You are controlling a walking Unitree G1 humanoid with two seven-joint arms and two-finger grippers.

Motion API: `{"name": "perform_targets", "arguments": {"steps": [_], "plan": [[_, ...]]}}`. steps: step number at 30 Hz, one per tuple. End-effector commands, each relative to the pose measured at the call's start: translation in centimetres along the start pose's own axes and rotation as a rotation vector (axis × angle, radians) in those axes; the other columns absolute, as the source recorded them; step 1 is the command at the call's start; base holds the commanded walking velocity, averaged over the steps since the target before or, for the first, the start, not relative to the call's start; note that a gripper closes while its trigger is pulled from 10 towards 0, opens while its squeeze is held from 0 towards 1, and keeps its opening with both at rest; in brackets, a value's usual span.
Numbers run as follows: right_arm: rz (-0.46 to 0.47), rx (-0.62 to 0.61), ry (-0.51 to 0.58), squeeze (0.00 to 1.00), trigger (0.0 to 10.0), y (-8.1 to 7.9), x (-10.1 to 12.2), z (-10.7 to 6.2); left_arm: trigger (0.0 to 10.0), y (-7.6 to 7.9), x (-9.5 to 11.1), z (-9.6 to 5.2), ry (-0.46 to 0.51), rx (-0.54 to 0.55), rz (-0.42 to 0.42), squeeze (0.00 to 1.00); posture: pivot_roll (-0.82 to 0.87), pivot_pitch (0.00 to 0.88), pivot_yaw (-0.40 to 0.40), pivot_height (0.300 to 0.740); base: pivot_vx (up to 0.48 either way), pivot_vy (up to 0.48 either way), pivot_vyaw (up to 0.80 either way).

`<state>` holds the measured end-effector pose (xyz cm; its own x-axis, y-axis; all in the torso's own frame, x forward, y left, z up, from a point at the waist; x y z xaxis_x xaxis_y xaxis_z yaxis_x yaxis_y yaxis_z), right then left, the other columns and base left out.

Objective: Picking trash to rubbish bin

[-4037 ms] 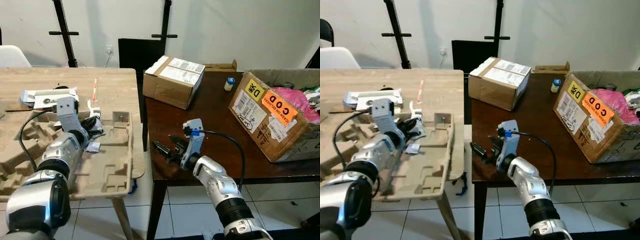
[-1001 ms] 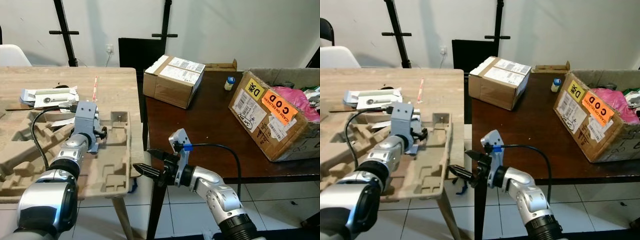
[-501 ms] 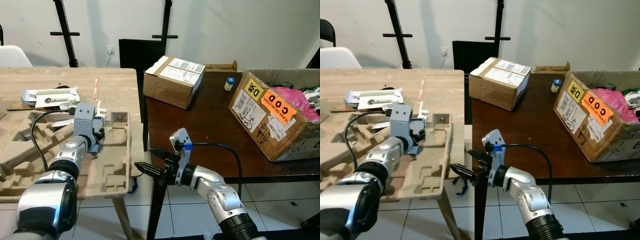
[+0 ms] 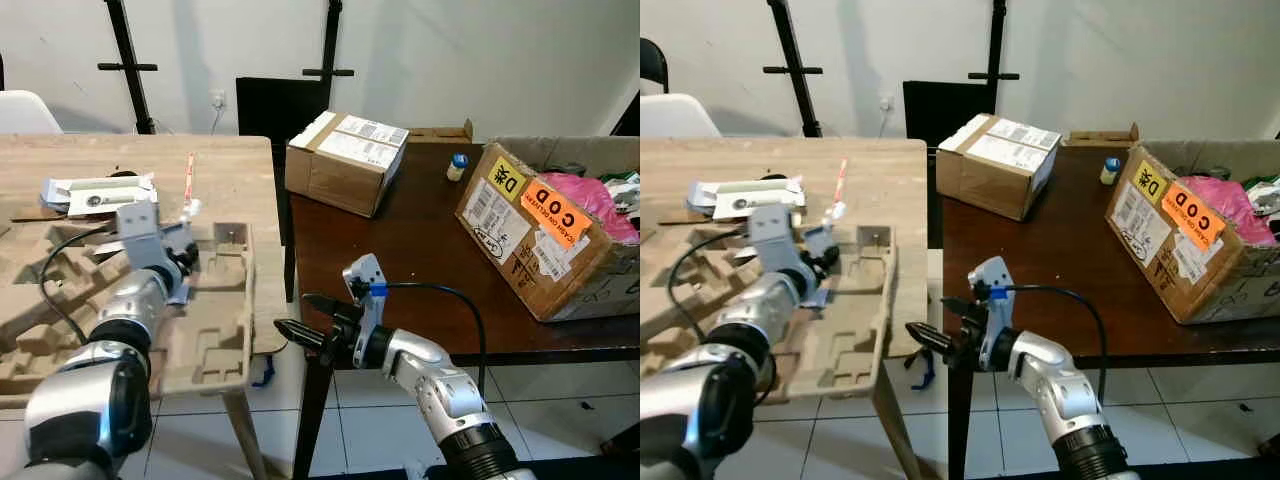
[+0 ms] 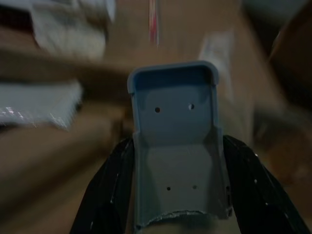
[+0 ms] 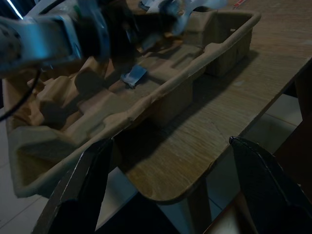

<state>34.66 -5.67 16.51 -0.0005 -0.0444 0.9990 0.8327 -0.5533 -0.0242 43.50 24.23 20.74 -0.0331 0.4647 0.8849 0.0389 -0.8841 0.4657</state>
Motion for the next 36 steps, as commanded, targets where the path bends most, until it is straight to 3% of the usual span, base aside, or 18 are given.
{"name": "perform_targets", "arguments": {"steps": [1, 9, 14, 16, 17, 19, 22, 23, 24, 26, 27, 28, 33, 35, 36], "plan": [[-0.007, -0.012, -0.008, 0.0, 10.0, 0.2, -0.2, -0.2, 0.0, 0.2, 1.7, 0.1, 0.067, -0.033, -0.036, 0.0, 0.01, 0.187, -0.033, 0.74, 0.0, 0.0, 0.0], [-0.009, -0.014, -0.004, 0.0, 10.0, 0.5, -0.1, 0.2, 0.0, 1.7, 3.6, 0.0, 0.154, -0.188, -0.115, 0.0, 0.02, 0.183, -0.043, 0.74, 0.0, 0.0, 0.0], [-0.009, -0.019, 0.011, 0.0, 10.0, 0.6, 0.2, 0.3, 0.0, 4.1, 3.9, -0.2, 0.206, -0.324, -0.178, 0.0, 0.04, 0.173, -0.043, 0.74, 0.0, 0.0, 0.0], [0.017, -0.025, 0.044, 0.0, 10.0, 0.7, 0.7, 0.3, 0.0, 5.7, 3.1, -0.7, 0.206, -0.444, -0.218, 0.0, 0.04, 0.17, -0.046, 0.74, 0.0, 0.0, 0.0], [0.017, -0.025, 0.044, 0.0, 10.0, 0.7, 0.7, 0.3, 0.0, 5.7, 3.1, -0.7, 0.206, -0.444, -0.218, 0.0, 0.04, 0.17, -0.046, 0.74, 0.0, 0.0, 0.0], [0.067, 0.009, 0.117, 0.0, 10.0, 0.5, 2.0, -0.1, 0.0, 8.3, 1.6, -2.5, 0.133, -0.697, -0.273, 0.0, 0.05, 0.163, -0.05, 0.74, 0.0, 0.0, 0.0], [0.097, 0.064, 0.174, 0.0, 10.0, 0.2, 3.0, -0.8, 0.0, 10.2, 0.3, -5.2, 0.025, -0.923, -0.294, 0.0, 0.05, 0.155, -0.052, 0.74, 0.0, 0.0, 0.0], [0.106, 0.078, 0.19, 0.0, 10.0, 0.1, 3.3, -1.0, 0.0, 10.7, -0.3, -6.2, -0.034, -0.999, -0.29, 0.0, 0.06, 0.152, -0.054, 0.74, 0.0, 0.0, 0.0], [0.124, 0.1, 0.217, 0.0, 10.0, 0.0, 3.7, -1.4, 0.0, 11.4, -1.3, -8.2, -0.148, -1.122, -0.288, 0.0, 0.06, 0.152, -0.054, 0.74, 0.0, 0.0, 0.0], [0.124, 0.1, 0.217, 0.0, 10.0, 0.0, 3.7, -1.4, 0.0, 11.4, -1.3, -8.2, -0.148, -1.122, -0.288, 0.0, 0.06, 0.152, -0.054, 0.74, 0.0, 0.0, 0.0], [0.137, 0.118, 0.231, 0.0, 10.0, -0.1, 3.9, -1.8, 0.0, 11.8, -1.7, -9.5, -0.192, -1.179, -0.281, 0.0, 0.06, 0.147, -0.054, 0.74, 0.0, 0.0, 0.0], [0.161, 0.172, 0.245, 0.0, 10.0, -0.5, 4.1, -2.7, 0.0, 12.2, -2.0, -12.0, -0.25, -1.267, -0.277, 0.0, 0.06, 0.141, -0.057, 0.74, 0.0, 0.0, 0.0], [0.171, 0.235, 0.231, 0.0, 10.0, -1.1, 3.9, -3.7, 0.0, 12.6, -1.9, -14.2, -0.292, -1.334, -0.266, 0.0, 0.06, 0.14, -0.062, 0.74, 0.0, 0.0, 0.0], [0.184, 0.294, 0.205, 0.0, 10.0, -1.8, 3.6, -4.5, 0.0, 12.9, -2.3, -16.2, -0.387, -1.391, -0.192, 0.0, 0.07, 0.136, -0.067, 0.74, 0.0, 0.0, 0.0], [0.184, 0.294, 0.205, 0.0, 10.0, -1.8, 3.6, -4.5, 0.0, 12.9, -2.3, -16.2, -0.387, -1.391, -0.192, 0.0, 0.07, 0.136, -0.067, 0.74, 0.0, 0.0, 0.0]]}}
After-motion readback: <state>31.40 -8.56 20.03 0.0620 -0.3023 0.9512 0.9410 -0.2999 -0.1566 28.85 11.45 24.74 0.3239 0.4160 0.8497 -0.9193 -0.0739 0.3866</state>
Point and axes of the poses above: a point about 5 cm out from each wrist's last joint towards the gripper, its own z axis pointing out of the wrist towards the gripper, its own x axis along the axis of the wrist's last joint, y = z × x, the point moved 3 cm from there along z, pointing out of the wrist towards the gripper, and after that the axes turned 6 degrees about -z, right-handed, at the moved point
